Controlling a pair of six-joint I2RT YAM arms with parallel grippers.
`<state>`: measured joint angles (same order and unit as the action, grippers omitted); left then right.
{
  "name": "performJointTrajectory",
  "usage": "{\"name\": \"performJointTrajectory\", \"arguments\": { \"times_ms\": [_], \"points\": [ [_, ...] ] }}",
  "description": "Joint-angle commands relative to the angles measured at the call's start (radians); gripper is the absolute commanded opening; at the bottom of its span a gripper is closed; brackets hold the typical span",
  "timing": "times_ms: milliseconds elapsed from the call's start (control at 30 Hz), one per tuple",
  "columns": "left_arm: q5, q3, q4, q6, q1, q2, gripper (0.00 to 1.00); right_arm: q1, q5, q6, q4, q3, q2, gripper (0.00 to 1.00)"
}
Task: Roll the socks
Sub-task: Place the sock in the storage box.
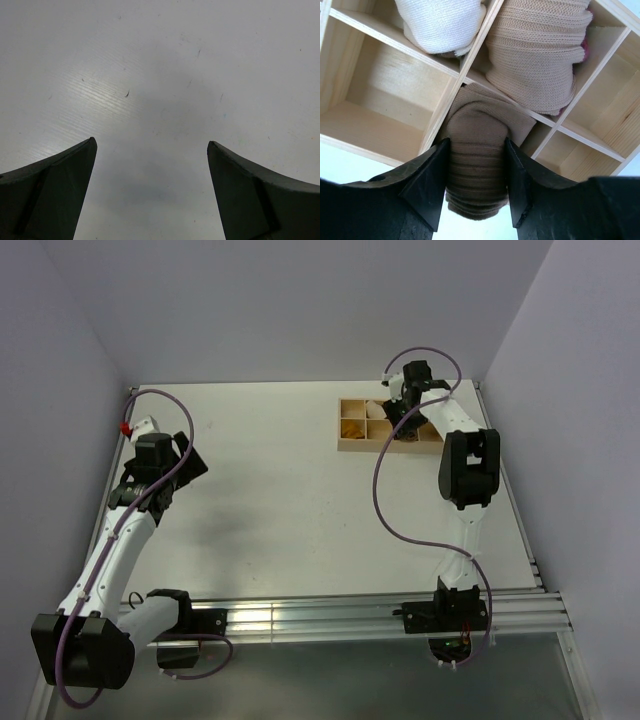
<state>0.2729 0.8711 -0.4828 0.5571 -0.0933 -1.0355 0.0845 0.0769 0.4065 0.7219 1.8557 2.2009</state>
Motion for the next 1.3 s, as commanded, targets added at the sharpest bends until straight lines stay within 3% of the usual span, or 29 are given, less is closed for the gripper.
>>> {"name": "performJointTrajectory", "arguments": {
  "times_ms": [0,500,1267],
  "points": [
    [-0.015,0.0,0.029,-0.022,-0.003,0.025,0.98,0.001,0.021,-0.018,0.033,0.028,-0.073,0.55],
    [-0.031,-0.003,0.033,-0.022,-0.005,0.022,0.98,0.003,-0.017,-0.093,0.033,0.062,-0.13,0.6],
    [-0.058,-0.006,0.043,-0.025,-0.003,0.025,0.97,0.001,-0.103,-0.207,0.024,-0.082,-0.187,0.41]
  ]
}}
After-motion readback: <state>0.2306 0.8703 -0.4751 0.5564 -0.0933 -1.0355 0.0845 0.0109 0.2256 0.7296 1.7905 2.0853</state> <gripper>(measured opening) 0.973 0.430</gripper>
